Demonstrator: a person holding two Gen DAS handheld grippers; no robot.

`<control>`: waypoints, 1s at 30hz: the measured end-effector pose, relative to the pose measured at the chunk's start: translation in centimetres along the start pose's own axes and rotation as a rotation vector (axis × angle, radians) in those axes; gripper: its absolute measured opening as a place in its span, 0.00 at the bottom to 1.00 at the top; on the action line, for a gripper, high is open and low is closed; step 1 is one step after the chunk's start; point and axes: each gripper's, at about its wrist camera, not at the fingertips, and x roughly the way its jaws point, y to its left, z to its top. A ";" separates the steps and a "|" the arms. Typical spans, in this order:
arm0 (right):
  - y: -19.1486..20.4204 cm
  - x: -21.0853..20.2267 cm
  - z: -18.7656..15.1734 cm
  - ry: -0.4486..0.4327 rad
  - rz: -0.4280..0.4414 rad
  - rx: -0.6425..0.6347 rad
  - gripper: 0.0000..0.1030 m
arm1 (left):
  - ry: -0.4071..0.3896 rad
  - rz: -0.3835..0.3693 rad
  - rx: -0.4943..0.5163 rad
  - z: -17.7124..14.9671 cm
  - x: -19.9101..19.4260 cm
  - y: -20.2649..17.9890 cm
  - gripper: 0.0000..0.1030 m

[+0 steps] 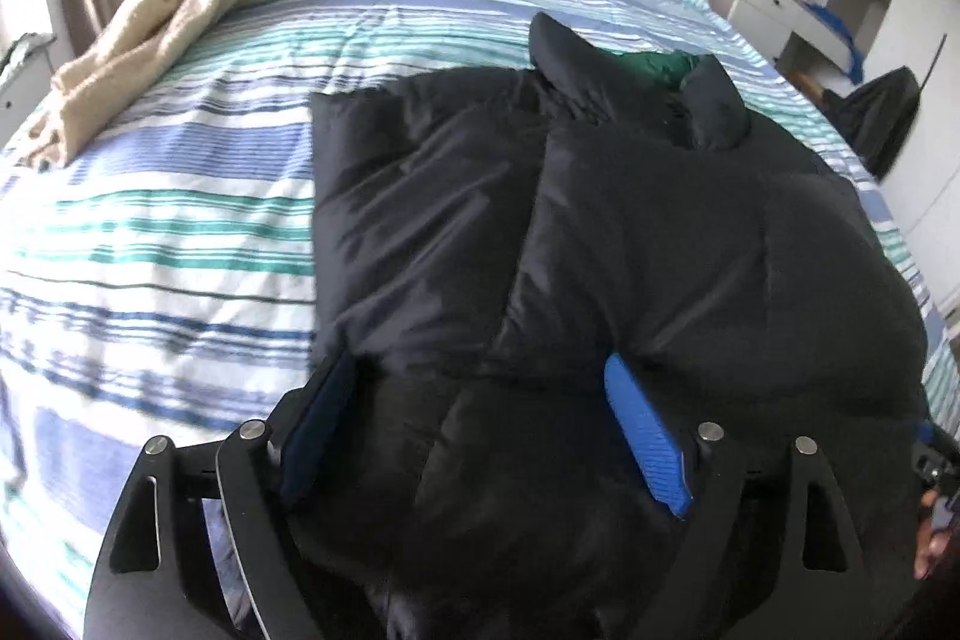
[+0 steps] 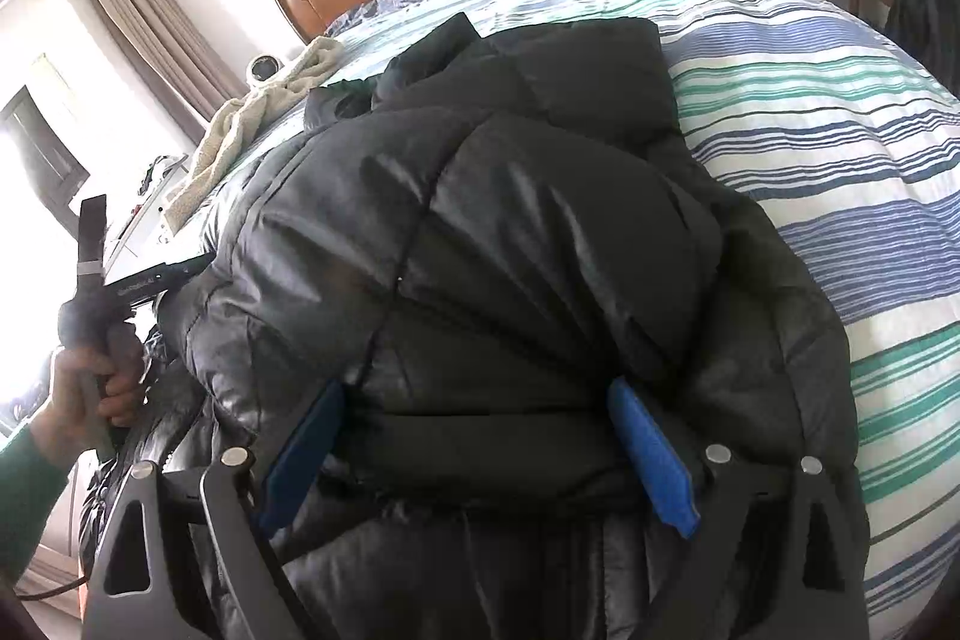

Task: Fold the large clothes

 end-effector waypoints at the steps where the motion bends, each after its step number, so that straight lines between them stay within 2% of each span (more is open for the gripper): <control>1: 0.0 0.0 0.0 -0.002 0.001 0.000 0.89 | -0.013 -0.006 -0.003 -0.1 -1.3 -0.2 0.81; 5: 0.0 0.0 -0.1 -0.006 0.000 -0.002 0.89 | -0.094 -0.070 0.017 -0.9 -5.1 -0.9 0.84; 7: 0.0 0.0 -0.2 -0.006 0.000 -0.002 0.89 | -0.115 -0.074 0.047 -1.2 -5.7 -1.8 0.90; 11: 0.0 0.0 -0.2 -0.006 0.000 -0.002 0.89 | -0.046 -0.028 0.087 -2.1 -2.5 -2.6 0.90; 13: 0.1 0.0 -0.2 -0.006 -0.002 -0.004 0.89 | -0.051 -0.028 0.089 -2.9 -1.5 -2.5 0.91; 20: 0.0 0.0 -0.2 -0.009 0.000 -0.003 0.89 | -0.046 -0.002 0.091 -2.6 -2.7 -2.7 0.91; 22: -0.1 -0.2 -0.3 -0.019 0.010 0.002 0.89 | -0.068 -0.001 0.093 -2.8 -4.7 -2.8 0.90; 26: -0.2 -1.9 0.4 -0.006 0.024 0.024 0.89 | -0.141 -0.002 0.088 -3.2 -11.4 -2.2 0.91; 30: 0.2 -7.5 1.3 -0.074 0.055 0.031 0.89 | -0.188 0.075 0.155 -3.7 -17.6 -1.3 0.94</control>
